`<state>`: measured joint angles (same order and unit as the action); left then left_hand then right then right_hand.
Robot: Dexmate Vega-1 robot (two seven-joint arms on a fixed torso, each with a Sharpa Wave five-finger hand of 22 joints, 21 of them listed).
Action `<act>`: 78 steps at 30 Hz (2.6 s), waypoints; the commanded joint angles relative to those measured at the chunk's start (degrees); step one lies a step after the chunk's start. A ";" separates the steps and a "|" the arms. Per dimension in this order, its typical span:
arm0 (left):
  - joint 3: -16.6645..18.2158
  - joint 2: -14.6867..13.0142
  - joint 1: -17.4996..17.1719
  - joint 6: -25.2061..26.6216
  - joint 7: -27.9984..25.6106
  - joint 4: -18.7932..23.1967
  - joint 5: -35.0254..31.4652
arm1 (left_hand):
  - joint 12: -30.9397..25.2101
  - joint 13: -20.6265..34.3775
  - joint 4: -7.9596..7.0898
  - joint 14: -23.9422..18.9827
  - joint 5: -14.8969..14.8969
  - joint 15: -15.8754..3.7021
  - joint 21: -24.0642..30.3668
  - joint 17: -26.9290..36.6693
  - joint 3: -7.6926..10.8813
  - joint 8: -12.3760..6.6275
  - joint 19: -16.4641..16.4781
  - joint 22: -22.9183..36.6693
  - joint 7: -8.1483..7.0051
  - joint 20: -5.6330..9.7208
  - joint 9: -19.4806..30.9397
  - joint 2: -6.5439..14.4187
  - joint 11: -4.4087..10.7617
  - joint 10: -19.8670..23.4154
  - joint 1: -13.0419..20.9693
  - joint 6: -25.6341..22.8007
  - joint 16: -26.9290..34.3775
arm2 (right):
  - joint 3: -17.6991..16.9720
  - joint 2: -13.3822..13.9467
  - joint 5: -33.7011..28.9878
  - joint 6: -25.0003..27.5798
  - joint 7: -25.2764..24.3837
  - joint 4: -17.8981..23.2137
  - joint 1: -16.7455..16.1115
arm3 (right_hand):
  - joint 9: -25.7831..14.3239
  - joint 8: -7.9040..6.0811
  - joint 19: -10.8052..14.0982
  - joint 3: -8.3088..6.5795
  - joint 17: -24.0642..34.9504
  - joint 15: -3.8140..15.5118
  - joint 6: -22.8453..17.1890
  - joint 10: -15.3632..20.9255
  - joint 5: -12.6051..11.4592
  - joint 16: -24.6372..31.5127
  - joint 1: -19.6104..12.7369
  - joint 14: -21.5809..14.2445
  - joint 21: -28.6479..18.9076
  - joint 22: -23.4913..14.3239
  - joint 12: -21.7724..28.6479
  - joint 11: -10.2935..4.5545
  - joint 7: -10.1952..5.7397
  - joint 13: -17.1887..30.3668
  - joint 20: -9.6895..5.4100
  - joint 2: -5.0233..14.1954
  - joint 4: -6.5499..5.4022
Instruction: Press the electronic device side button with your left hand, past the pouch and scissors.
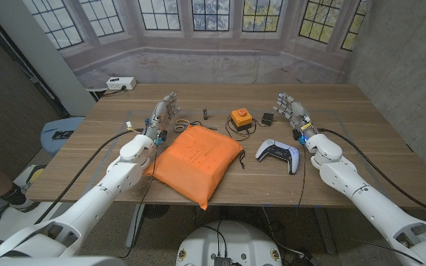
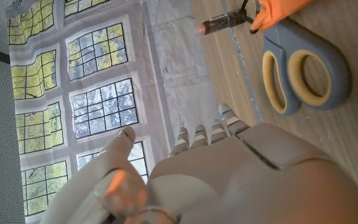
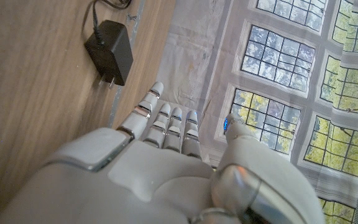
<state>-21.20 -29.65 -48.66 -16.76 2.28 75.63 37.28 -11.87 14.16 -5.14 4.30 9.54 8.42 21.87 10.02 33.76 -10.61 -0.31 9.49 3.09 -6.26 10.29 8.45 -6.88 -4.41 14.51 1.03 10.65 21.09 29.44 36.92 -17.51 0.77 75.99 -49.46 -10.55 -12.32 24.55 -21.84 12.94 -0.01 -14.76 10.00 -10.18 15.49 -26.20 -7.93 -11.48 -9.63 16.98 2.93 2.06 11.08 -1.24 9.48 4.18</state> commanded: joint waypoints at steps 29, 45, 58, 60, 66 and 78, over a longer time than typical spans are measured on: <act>-0.92 -6.91 -1.08 2.61 -1.80 9.37 -6.98 | -0.36 -0.76 1.45 -0.55 0.59 0.50 -0.70 -0.20 0.99 -0.22 0.54 0.18 0.33 -0.59 0.09 0.17 -0.39 0.40 1.51 -0.21 0.05 | -0.67 0.06 -0.74 -3.44 -0.56 2.67 -3.06 | -0.29 0.21 0.27 -0.33 -0.06 0.40 -0.36 0.46 -0.32 -0.07 -1.00 -0.06 -0.03 -0.19 -0.68 -0.49 -0.44 0.16 -0.06 -0.26 0.95; -3.54 -7.66 3.32 3.04 -1.55 9.01 -13.58 | -0.49 -1.13 2.13 -1.10 0.63 0.40 -1.05 -0.24 1.19 -0.32 1.14 0.22 0.29 -0.70 0.09 0.15 -0.17 0.85 1.84 -0.70 0.06 | -0.99 -0.31 -0.88 -4.41 -0.24 0.66 -1.83 | -0.30 0.42 0.17 -0.45 -0.32 0.44 -0.25 0.33 -0.40 -0.28 -1.61 -0.06 0.10 -0.19 -1.25 -0.53 -0.59 0.18 -0.15 -0.38 1.74; -6.19 -10.30 6.24 6.04 -2.74 11.59 -22.10 | -0.55 -1.42 2.77 -1.39 0.69 0.31 -1.35 -0.27 1.43 -0.29 1.62 0.25 0.16 -0.66 0.09 0.24 -0.19 1.16 2.22 -0.86 0.01 | -0.22 -0.27 -1.23 -4.11 1.71 -1.27 0.25 | -0.31 0.53 0.13 -0.41 -0.39 0.42 -0.20 0.39 -0.40 -0.37 -1.75 -0.06 0.15 -0.19 -1.55 -0.49 -0.56 0.19 -0.16 -0.39 2.01; -6.40 -10.81 6.37 6.66 -2.98 12.44 -23.27 | -0.56 -1.46 2.88 -1.40 0.70 0.27 -1.41 -0.27 1.46 -0.33 1.67 0.25 0.09 -0.63 0.09 0.25 -0.14 1.21 2.28 -1.01 -0.01 | -0.14 -0.05 -1.31 -3.99 2.06 -1.37 0.48 | -0.31 0.57 0.11 -0.40 -0.40 0.44 -0.17 0.32 -0.40 -0.39 -1.76 -0.04 0.17 -0.19 -1.64 -0.59 -0.60 0.20 -0.21 -0.38 2.05; -6.34 -11.01 6.12 6.93 -2.88 13.52 -23.66 | -0.71 -1.61 3.25 -1.57 0.71 0.26 -1.62 -0.29 1.55 -0.48 1.87 0.26 0.05 -0.69 0.10 0.23 0.00 1.66 2.48 -1.57 -0.04 | -0.28 0.16 -1.04 -4.19 2.73 -1.60 0.71 | -0.31 0.63 0.10 -0.37 -0.44 0.40 -0.10 0.24 -0.40 -0.46 -1.84 0.01 0.19 -0.19 -1.83 -0.53 -0.58 0.20 -0.12 -0.43 2.20; -8.26 -11.71 8.00 7.76 -3.33 15.20 -29.81 | -1.54 -2.40 4.62 -3.83 0.68 -3.42 -2.61 -0.30 2.00 -0.94 3.40 0.40 -1.04 -1.36 0.12 0.29 5.07 5.04 2.95 -4.62 0.18 | -0.74 1.52 -0.25 -2.56 3.06 0.16 0.10 | -0.30 1.14 -0.89 -0.02 -0.54 -0.14 1.14 -0.71 -0.32 -1.13 -1.75 1.25 0.53 -0.17 -2.87 -0.77 -0.31 0.16 -0.16 -0.70 2.54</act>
<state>-27.84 -40.87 -42.50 -9.48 -0.57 89.68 12.76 -12.98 11.83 -0.99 0.90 9.97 5.93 19.53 9.61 35.50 -11.25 2.59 9.77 2.33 -7.66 10.26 8.67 -3.08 -0.07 16.68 -2.61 10.64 20.72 30.18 36.19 -20.82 3.65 75.15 -49.13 -10.66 -11.41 23.68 -21.97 12.24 -0.19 -13.59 9.35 -10.14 14.37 -27.54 -6.84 -11.20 -9.67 14.36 2.11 1.33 11.06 -1.44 9.15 6.41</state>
